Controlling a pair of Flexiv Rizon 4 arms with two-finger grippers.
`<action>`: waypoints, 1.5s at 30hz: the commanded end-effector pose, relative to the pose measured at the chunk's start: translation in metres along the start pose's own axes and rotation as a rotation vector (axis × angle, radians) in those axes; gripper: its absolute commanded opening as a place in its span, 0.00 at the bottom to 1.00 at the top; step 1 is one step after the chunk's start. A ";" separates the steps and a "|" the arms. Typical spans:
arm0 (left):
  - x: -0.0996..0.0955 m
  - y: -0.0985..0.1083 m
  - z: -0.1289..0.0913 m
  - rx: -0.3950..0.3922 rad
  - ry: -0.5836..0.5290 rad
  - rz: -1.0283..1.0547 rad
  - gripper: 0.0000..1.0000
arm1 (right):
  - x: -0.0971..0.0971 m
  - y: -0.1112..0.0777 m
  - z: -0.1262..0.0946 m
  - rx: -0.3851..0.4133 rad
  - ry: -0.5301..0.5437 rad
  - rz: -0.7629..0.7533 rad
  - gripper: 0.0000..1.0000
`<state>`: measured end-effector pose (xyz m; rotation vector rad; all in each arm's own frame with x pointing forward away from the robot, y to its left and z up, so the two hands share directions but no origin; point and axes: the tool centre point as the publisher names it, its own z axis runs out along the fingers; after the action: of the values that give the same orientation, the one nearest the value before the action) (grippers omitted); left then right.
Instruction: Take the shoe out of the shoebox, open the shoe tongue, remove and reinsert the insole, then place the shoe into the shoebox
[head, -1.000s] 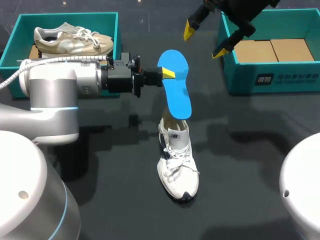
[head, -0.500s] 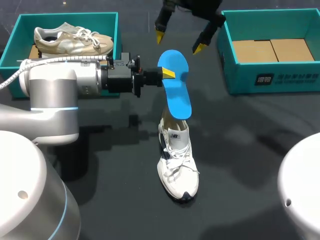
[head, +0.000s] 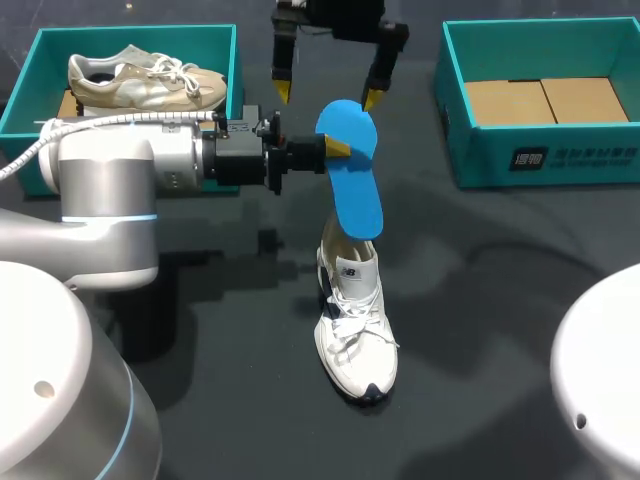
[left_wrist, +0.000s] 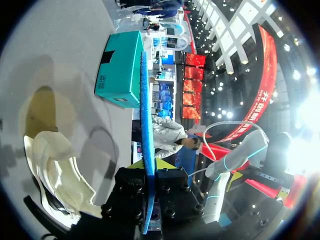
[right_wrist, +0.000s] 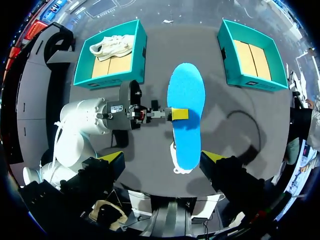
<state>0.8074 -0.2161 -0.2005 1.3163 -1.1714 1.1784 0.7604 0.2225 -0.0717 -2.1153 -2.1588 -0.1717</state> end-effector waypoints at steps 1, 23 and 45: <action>0.000 0.001 -0.001 0.000 -0.001 0.001 0.00 | 0.009 -0.001 0.003 -0.005 -0.114 0.005 1.00; 0.000 0.001 -0.001 0.000 -0.001 0.001 0.00 | 0.011 -0.006 -0.004 0.032 0.041 0.061 1.00; 0.000 0.001 -0.001 0.000 -0.001 0.001 0.00 | -0.024 0.007 -0.007 0.092 0.532 0.157 1.00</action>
<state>0.8073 -0.2160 -0.2006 1.3165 -1.1710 1.1787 0.7713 0.2081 -0.0639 -2.0625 -1.8533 -0.2516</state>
